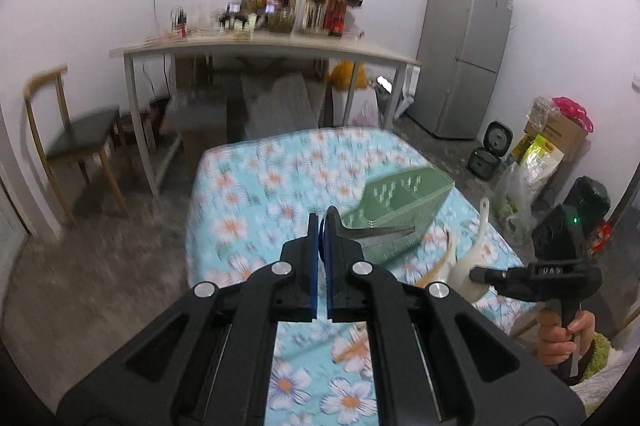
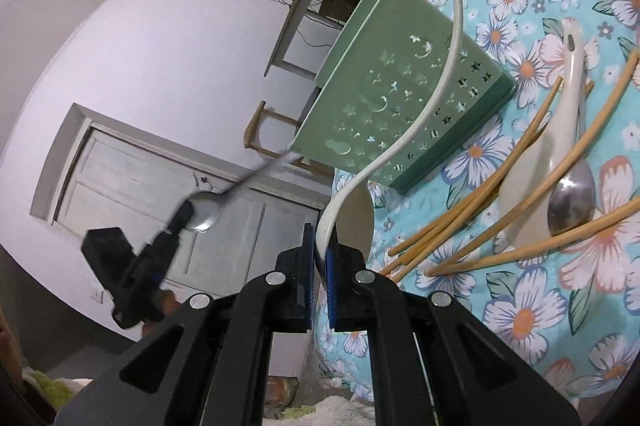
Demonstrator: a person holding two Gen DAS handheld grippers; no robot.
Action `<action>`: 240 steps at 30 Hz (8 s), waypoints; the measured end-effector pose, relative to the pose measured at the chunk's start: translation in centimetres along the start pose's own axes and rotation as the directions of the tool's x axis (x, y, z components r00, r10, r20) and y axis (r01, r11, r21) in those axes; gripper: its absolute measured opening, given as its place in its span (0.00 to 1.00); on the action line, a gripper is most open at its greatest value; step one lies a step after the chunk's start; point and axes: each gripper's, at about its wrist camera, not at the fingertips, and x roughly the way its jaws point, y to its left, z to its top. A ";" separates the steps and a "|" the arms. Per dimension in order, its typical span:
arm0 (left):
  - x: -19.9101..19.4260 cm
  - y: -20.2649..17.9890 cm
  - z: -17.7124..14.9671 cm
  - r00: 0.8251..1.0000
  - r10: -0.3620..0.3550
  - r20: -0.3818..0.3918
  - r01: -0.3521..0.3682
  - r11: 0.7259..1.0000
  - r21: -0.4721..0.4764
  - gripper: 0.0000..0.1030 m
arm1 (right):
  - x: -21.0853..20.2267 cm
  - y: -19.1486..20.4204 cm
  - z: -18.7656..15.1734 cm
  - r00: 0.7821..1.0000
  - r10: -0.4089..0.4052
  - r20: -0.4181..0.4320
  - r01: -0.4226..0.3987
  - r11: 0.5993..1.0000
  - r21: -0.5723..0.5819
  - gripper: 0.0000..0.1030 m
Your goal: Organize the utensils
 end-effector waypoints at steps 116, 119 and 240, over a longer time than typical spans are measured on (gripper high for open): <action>11.8 -4.1 -10.6 0.958 -0.238 -0.160 0.180 0.933 -0.312 0.92 | -7.2 -4.3 0.6 0.930 -0.367 0.025 0.365 0.929 0.068 0.51; 11.5 -4.3 -10.8 0.964 -0.231 -0.135 0.184 0.939 -0.291 0.92 | -6.8 -5.4 0.1 0.941 -0.338 -0.010 0.337 0.934 0.119 0.49; 15.2 -15.1 -14.3 0.974 -0.154 -0.167 0.190 0.955 0.227 0.92 | -0.5 -6.5 3.1 0.827 -0.559 -0.054 0.561 0.825 0.061 0.42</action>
